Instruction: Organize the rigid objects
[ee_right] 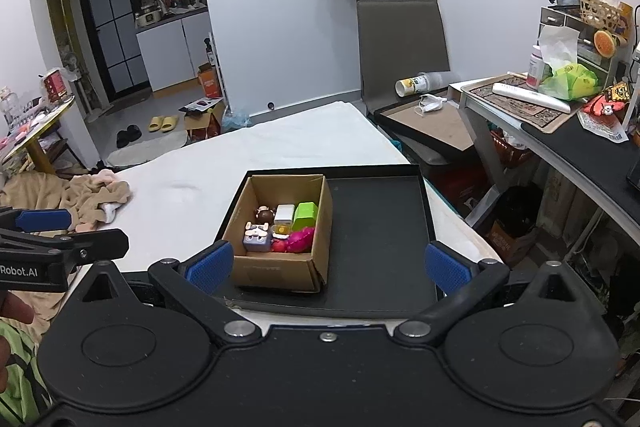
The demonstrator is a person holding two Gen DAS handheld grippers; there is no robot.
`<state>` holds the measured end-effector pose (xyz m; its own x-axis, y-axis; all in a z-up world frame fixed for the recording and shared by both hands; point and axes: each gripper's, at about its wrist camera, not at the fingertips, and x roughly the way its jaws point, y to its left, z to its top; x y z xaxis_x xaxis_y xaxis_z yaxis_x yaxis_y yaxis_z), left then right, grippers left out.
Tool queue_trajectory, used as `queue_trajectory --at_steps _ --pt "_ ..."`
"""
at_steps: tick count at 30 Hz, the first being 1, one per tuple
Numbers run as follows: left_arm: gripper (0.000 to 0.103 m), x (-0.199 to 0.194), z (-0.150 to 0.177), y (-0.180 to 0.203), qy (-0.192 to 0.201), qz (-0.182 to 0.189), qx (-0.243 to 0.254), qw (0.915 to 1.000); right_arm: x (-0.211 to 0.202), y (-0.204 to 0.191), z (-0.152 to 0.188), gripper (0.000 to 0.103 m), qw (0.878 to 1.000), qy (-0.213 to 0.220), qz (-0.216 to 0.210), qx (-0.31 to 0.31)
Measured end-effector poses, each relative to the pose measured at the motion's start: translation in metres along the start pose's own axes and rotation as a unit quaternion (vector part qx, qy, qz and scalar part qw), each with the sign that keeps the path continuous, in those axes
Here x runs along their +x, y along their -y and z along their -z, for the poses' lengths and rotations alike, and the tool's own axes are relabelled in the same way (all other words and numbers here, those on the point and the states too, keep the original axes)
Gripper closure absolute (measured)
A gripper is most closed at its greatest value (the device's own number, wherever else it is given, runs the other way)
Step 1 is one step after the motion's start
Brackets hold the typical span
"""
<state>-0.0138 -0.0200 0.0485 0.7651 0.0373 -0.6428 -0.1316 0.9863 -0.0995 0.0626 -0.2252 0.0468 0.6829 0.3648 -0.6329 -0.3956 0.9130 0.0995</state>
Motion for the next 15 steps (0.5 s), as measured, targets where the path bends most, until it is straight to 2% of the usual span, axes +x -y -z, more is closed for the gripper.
queue_trajectory --at_steps 15 --pt "0.000 0.0043 0.0031 0.0010 -0.008 -0.003 0.004 1.0000 0.0030 0.0019 0.0027 0.000 1.000 -0.007 0.001 0.006"
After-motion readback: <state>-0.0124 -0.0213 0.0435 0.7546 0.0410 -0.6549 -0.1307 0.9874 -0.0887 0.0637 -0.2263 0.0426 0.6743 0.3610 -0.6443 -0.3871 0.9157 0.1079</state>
